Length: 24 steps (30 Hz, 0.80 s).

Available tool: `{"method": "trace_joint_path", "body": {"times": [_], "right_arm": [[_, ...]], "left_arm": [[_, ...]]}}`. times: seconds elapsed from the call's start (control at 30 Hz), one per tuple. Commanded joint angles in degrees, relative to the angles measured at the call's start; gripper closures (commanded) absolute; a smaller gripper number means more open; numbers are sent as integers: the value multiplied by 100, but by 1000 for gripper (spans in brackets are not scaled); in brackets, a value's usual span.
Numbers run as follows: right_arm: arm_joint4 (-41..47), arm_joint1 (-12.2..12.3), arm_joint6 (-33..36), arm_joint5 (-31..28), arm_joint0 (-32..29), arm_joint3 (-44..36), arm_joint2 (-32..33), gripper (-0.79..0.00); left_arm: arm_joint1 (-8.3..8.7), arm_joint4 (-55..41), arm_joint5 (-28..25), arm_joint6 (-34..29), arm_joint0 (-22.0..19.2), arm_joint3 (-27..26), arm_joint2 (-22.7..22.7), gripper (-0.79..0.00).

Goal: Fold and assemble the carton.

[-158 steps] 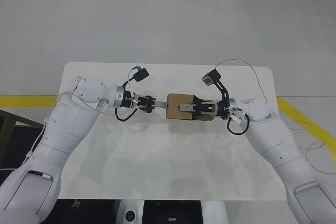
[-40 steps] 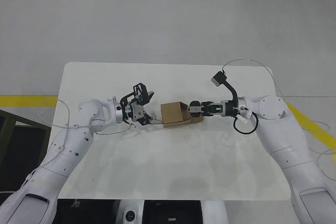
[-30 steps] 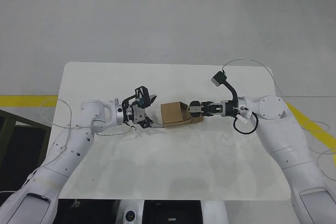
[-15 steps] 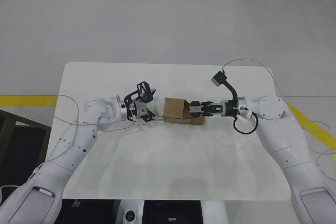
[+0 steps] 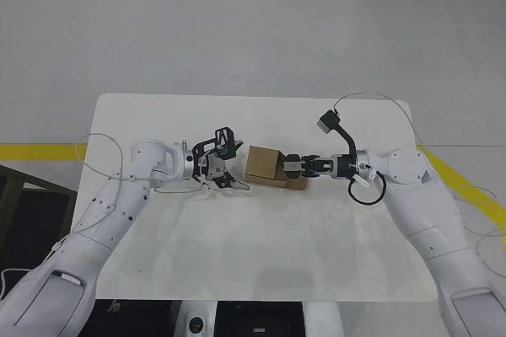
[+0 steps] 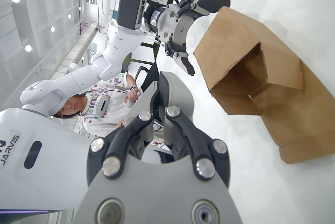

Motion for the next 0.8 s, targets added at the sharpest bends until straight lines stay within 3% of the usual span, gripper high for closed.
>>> {"method": "trace_joint_path", "body": {"times": [0.0,0.4,0.77], "right_arm": [[-56,42,-4,279,-153,-129,67,0],[-952,218,-232,1409,-807,-612,166,0],[-1017,127,-811,1131,-680,-334,-95,0]], "left_arm": [[-18,31,6,80,-78,60,69,-785],[-95,247,6,675,-468,442,579,-785],[-187,159,6,926,-650,681,865,-785]]}}
